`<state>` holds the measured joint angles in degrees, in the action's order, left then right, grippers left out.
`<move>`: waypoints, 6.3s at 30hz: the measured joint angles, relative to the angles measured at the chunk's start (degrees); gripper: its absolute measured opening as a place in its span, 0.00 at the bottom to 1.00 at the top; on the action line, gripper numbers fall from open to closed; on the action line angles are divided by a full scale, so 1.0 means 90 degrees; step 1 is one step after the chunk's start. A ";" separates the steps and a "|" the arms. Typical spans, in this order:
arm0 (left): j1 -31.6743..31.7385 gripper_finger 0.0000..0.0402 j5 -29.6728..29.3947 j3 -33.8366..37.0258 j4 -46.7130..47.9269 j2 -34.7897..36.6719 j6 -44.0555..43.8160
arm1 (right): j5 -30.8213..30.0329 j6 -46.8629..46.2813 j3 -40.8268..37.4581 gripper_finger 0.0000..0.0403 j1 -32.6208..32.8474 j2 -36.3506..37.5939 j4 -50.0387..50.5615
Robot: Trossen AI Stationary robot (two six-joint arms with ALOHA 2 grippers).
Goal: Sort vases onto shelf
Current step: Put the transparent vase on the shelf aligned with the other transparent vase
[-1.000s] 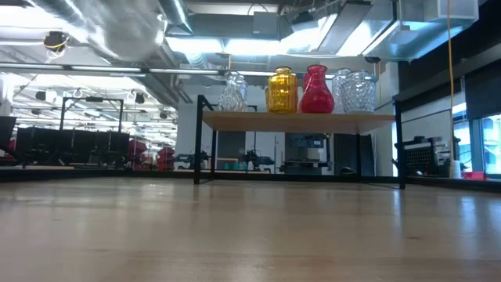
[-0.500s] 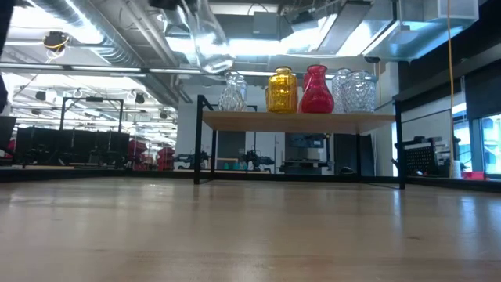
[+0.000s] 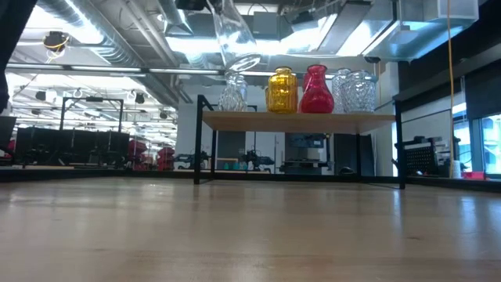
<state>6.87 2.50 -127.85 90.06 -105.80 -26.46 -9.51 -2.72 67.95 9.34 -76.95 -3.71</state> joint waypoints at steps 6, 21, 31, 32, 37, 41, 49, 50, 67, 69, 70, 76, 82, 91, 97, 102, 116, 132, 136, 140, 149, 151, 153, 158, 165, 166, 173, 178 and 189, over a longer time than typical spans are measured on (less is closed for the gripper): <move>-0.0070 0.03 -0.0047 0.0000 0.0002 0.0005 0.0027 | 0.0146 0.0212 0.1454 0.54 -0.0199 -0.0914 0.1841; -0.0410 0.03 -0.0278 0.0000 -0.0032 0.0085 -0.0027 | 0.0761 0.0137 0.3088 0.54 -0.0587 -0.2084 0.3571; -0.0611 0.04 -0.0333 0.0000 -0.0189 0.0085 -0.0165 | 0.0847 0.0181 0.3094 0.54 -0.0588 -0.2372 0.3494; -0.0633 0.04 -0.0326 0.0000 -0.0219 0.0085 -0.0168 | 0.0847 0.0184 0.3094 0.54 -0.0585 -0.2413 0.3496; -0.0658 0.03 -0.0165 -0.0002 -0.0481 0.0085 -0.0168 | 0.0840 0.0195 0.3096 0.54 -0.0571 -0.2630 0.3528; -0.0656 0.03 -0.0170 -0.0012 -0.0471 0.0083 -0.0168 | 0.0724 0.0195 0.3096 0.51 -0.0571 -0.2680 0.3490; -0.0653 0.03 -0.0185 -0.0015 -0.0488 0.0087 -0.0150 | 0.0681 0.0286 0.3101 0.33 -0.0576 -0.2683 0.3533; -0.0653 0.04 -0.0185 -0.0015 -0.0490 0.0087 -0.0104 | 0.0686 0.0310 0.3101 0.33 -0.0576 -0.2683 0.3541; -0.0438 0.38 0.0832 -0.0050 -0.0066 0.0296 0.1225 | 0.0819 -0.0266 0.3067 0.33 -0.0576 -0.2734 0.3156; -0.0323 0.40 0.0834 -0.0049 -0.0069 0.0507 0.1240 | 0.0778 -0.0423 0.3067 0.33 -0.0568 -0.2732 0.2910; -0.0264 0.41 0.0839 -0.0049 -0.0064 0.0621 0.1227 | 0.0673 -0.0496 0.3071 0.33 -0.0514 -0.2729 0.2842; -0.0001 0.41 -0.0173 -0.0039 -0.0017 0.1743 0.0948 | -0.1086 -0.1155 0.2795 0.33 -0.0140 -0.2717 0.2327; 0.0022 0.41 -0.1589 -0.0040 -0.0005 0.2920 0.0335 | -0.5585 -0.1527 0.1813 0.33 0.0463 -0.2730 -0.0438; 0.0024 0.41 -0.2513 -0.0036 -0.0005 0.3753 0.0114 | -0.5434 -0.0394 0.1906 0.33 -0.0064 -0.3585 -0.2197; 0.0024 0.41 -0.2399 -0.0023 -0.0005 0.3762 -0.0051 | -0.5864 -0.0139 0.2597 0.33 -0.0467 -0.4153 -0.1892; 0.0024 0.41 -0.2239 0.0334 -0.0004 0.3785 -0.0064 | -0.6421 -0.0163 0.2843 0.33 -0.0638 -0.4345 -0.1589; -0.0022 0.40 -0.1933 0.1933 -0.0101 0.3818 -0.0072 | -0.6240 -0.2428 0.2839 0.33 -0.0893 -0.4419 -0.0022; -0.0148 0.40 -0.1936 0.2127 -0.0309 0.3818 -0.0165 | -0.5864 -0.2485 0.2834 0.33 -0.1131 -0.4535 0.0072; -0.0148 0.40 -0.1946 0.2127 -0.0308 0.3818 -0.0163 | -0.5819 -0.2404 0.2834 0.33 -0.1127 -0.4562 0.0090; -0.0148 0.40 -0.1976 0.2127 -0.0306 0.3820 -0.0163 | -0.5826 -0.2351 0.2834 0.33 -0.1127 -0.4562 0.0084; -0.0148 0.40 -0.2004 0.2127 -0.0306 0.3820 -0.0160 | -0.5819 -0.2300 0.2834 0.45 -0.1212 -0.4562 0.0077; -0.0148 0.40 -0.2004 0.2127 -0.0306 0.3820 -0.0160 | -0.5806 -0.2190 0.2834 0.46 -0.1212 -0.4562 0.0017; -0.0148 0.40 -0.2004 0.2127 -0.0306 0.3820 -0.0160 | -0.5735 -0.2145 0.2834 0.44 -0.1212 -0.4562 0.0006; -0.0148 0.40 -0.2006 0.2127 -0.0308 0.3820 -0.0160 | -0.5535 -0.2144 0.2834 0.39 -0.1212 -0.4562 -0.0024; -0.0148 0.41 -0.2006 0.2127 -0.0389 0.3820 -0.0159 | -0.5598 -0.2144 0.2834 0.41 -0.1209 -0.4562 -0.0012; -0.0148 0.41 -0.2005 0.2127 -0.0389 0.3820 -0.0158 | -0.5599 -0.2144 0.2834 0.42 -0.1209 -0.4562 -0.0012; -0.0147 0.41 -0.1978 0.2127 -0.0391 0.3820 -0.0155 | -0.5601 -0.2144 0.2834 0.47 -0.1209 -0.4562 0.0013; -0.0146 0.41 -0.1952 0.2127 -0.0393 0.3820 -0.0089 | -0.5795 -0.2138 0.2834 0.52 -0.1209 -0.4562 -0.0030; -0.0148 0.41 -0.1822 0.2127 -0.0396 0.3820 0.0002 | -0.5894 -0.0620 0.2834 0.59 -0.1200 -0.4556 -0.1478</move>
<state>5.54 -13.89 -108.71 86.50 -71.42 -26.44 -62.55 -8.30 93.45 -1.45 -117.96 -17.01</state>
